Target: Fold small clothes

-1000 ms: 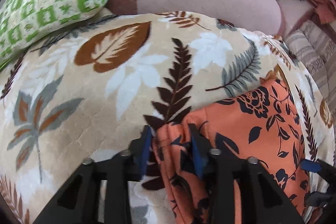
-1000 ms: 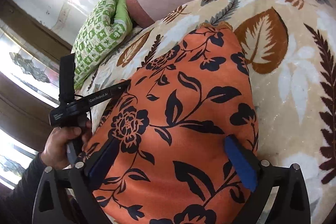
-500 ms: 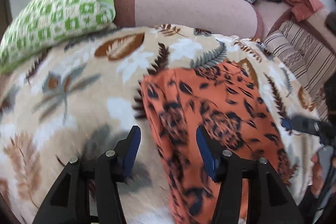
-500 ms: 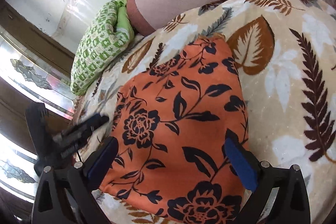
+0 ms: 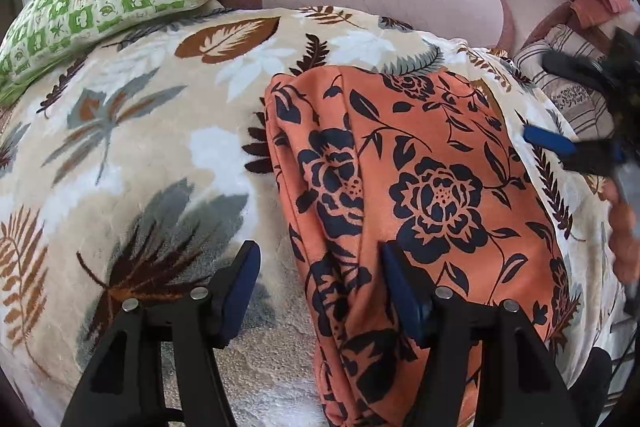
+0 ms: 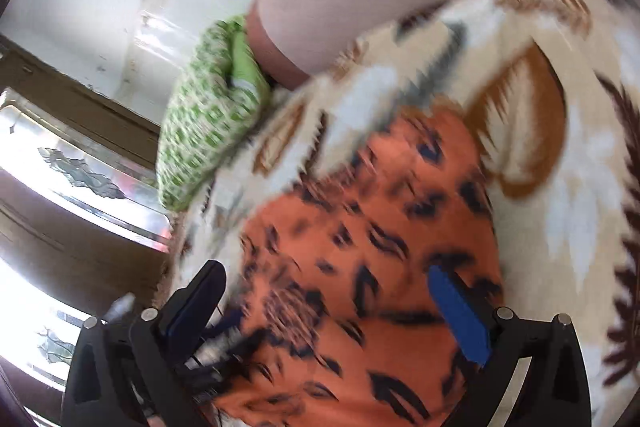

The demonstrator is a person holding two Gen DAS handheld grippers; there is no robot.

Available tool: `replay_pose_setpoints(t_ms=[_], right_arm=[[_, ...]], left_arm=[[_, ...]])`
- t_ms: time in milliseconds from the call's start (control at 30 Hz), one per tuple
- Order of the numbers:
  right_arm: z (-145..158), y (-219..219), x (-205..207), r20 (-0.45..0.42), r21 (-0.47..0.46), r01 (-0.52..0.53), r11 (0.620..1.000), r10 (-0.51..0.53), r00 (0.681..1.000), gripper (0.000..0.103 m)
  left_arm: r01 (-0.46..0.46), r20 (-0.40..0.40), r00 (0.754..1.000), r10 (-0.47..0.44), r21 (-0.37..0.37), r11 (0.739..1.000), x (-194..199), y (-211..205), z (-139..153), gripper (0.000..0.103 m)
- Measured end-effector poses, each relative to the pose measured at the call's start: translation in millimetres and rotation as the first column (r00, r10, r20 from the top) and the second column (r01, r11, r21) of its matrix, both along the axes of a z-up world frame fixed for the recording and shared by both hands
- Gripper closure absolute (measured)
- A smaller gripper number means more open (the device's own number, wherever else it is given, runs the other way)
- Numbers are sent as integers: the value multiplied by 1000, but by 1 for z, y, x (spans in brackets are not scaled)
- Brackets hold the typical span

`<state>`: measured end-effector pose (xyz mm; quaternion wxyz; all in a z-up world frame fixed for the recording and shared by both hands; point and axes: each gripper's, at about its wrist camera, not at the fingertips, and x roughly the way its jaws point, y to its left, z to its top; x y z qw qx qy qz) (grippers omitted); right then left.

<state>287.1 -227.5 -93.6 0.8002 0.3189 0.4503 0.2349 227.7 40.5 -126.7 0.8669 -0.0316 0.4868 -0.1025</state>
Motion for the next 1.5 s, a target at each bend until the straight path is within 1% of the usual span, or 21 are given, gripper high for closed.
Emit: replay_pose_setpoints(t_ms=[33,100,133,200,300,433,533,600,633,700,833,900,967,1000,1067,1200,1233,1333,1367,1433,1500], right_arm=[[-7,0,8,-17,7,5,1000,-5,1000,1],[-45,-2,33,-137,-57,15,998,-23,990,1],[-55,-5,36,-157,-46,33,998,-40,987,1],[-44,-7,30,-122,-27,76,997,-79,989,1],[-24,-2,18,-118,-65,63,996,-70,990,1],[-8,2,-10,-61,-31,43,999,-45,997,1],[-44,2,-6,-146,-168,23,986,-48,988,1],[-45,1,-7,-144,-253,74,965,-113,983,1],[-38,1,-10,-150,-255,89,963,-130,980,1],[-18,4,-21,-111,-169,73,983,-92,990,1],[7,10,-46,-29,-166,56,985,-62,998,1],[-1,10,-47,-43,-150,34,988,-41,998,1],[-36,11,-40,-127,-180,-16,983,-7,992,1],[-42,11,-40,-120,-186,-5,983,-18,993,1],[-25,11,-46,-96,-180,25,983,-42,995,1],[8,21,-53,-29,-156,3,988,-8,1000,1],[6,23,-53,-24,-159,7,987,-11,1000,1],[-41,18,-42,-141,-178,6,984,-31,990,1],[-37,19,-40,-116,-163,35,986,-54,992,1],[-20,19,-43,-137,-140,76,987,-96,986,1],[-3,23,-46,-101,-107,56,993,-67,993,1]], left_arm=[[-2,-1,1000,2,-2,1000,1,0,0,38],[3,-2,1000,-3,-7,1000,2,0,0,35],[2,-3,1000,-2,-3,1000,3,0,1,35],[10,5,1000,-10,22,1000,1,0,2,35],[10,2,1000,-10,24,1000,0,0,1,35],[-8,1,1000,8,23,1000,-3,1,6,35],[-26,1,1000,26,33,999,-7,-1,15,35],[-20,16,1000,20,34,999,-14,-1,24,35],[-18,28,999,17,41,999,-17,-1,28,33],[-35,61,998,31,71,997,-25,2,36,26],[-70,61,996,67,48,996,-30,11,41,25],[-77,59,996,74,44,996,-31,12,42,25],[-80,57,995,77,46,996,-33,12,43,25],[-76,55,996,73,42,996,-34,13,44,25],[-70,67,995,67,38,997,-36,13,47,25],[-83,66,994,82,24,996,-38,16,48,25],[-89,62,994,88,21,996,-39,17,48,25],[-92,55,994,91,19,996,-41,19,50,25],[-94,59,994,93,18,995,-43,20,52,25],[-96,77,992,95,13,995,-47,21,58,25],[-98,77,992,97,11,995,-50,21,61,25]])
